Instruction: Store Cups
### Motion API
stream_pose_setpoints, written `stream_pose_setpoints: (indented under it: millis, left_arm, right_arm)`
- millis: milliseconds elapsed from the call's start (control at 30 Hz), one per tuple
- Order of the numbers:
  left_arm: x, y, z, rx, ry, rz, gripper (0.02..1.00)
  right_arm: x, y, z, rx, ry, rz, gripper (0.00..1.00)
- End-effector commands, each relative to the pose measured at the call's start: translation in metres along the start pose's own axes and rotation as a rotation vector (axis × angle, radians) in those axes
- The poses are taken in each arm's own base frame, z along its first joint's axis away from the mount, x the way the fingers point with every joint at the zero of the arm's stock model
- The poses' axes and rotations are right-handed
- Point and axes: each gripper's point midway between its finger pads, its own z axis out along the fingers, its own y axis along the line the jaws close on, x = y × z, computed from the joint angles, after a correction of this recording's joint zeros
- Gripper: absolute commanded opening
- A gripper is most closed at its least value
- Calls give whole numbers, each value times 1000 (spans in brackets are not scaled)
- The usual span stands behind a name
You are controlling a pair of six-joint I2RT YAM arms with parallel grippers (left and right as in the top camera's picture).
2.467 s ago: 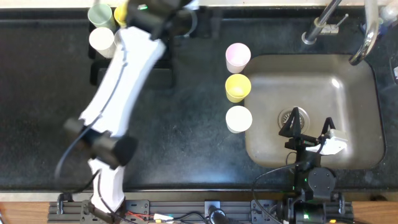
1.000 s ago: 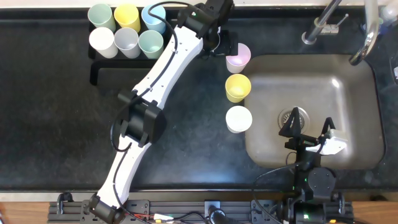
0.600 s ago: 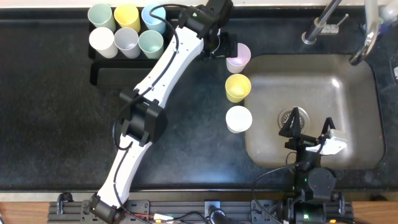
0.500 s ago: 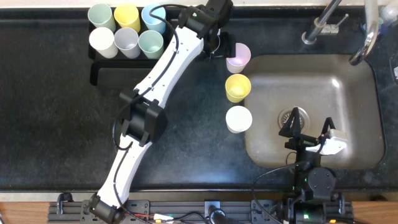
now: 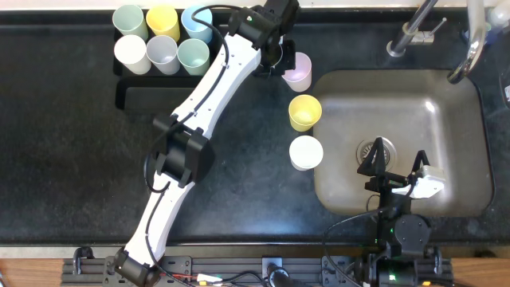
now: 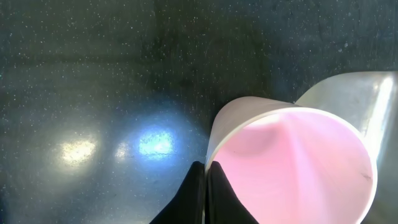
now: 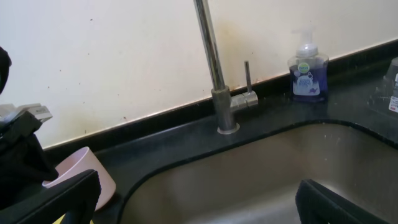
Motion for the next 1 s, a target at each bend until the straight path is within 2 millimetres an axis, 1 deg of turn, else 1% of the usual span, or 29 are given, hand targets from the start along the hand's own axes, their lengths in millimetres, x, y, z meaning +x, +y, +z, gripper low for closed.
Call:
stream_pose_setpoints:
  millis: [33,100,167,233,267,333,367,400,467,533,567,633,700,800,867,933,1000]
  left_arm:
    - [-22,16,-40,-4,-69,-73,36]
    - [-30,23,-78,14,-110,-96,36]
    - [-38,35,-123,32,-166,-129,36]
    - [-44,55,-174,37,-236,-196,36]
    - [-45,68,-196,28,-268,-234,36]
    - [-41,107,-240,-27,-329,-334,36]
    - [-37,125,-256,-58,-344,-386,36]
    - [-29,148,-272,-97,-351,-446,36]
    - [-10,188,-291,-162,-339,-552,36]
    - [7,222,-300,-208,-315,-637,36]
    - [13,239,-300,-229,-304,-676,36]
    - [22,266,-290,-260,-284,-737,36]
    - [28,287,-272,-278,-270,-796,36]
    - [34,306,-241,-282,-240,-837,36]
    - [36,314,-226,-287,-227,-848,36]
    - [35,320,-218,-288,-231,-855,36]
    - [35,325,-214,-297,-235,-862,38]
  right_arm:
    - [3,-1,0,0,-1,4,996]
    - [3,-1,0,0,-1,4,998]
    - [3,-1,0,0,-1,4,998]
    - [3,-1,0,0,-1,4,998]
    - [3,-1,0,0,-1,4,998]
    - [3,-1,0,0,-1,4,998]
    - [3,-1,0,0,-1,4,998]
    - [3,-1,0,0,-1,4,998]
    - [3,-1,0,0,-1,4,998]
    - [3,-1,0,0,-1,4,998]
    - [3,-1,0,0,-1,4,998]
    - [3,-1,0,0,-1,4,998]
    - [3,-1,0,0,-1,4,996]
    - [3,-1,0,0,-1,4,998]
    - [3,-1,0,0,-1,4,998]
    - [3,-1,0,0,-1,4,998]
    - [3,-1,0,0,-1,4,998]
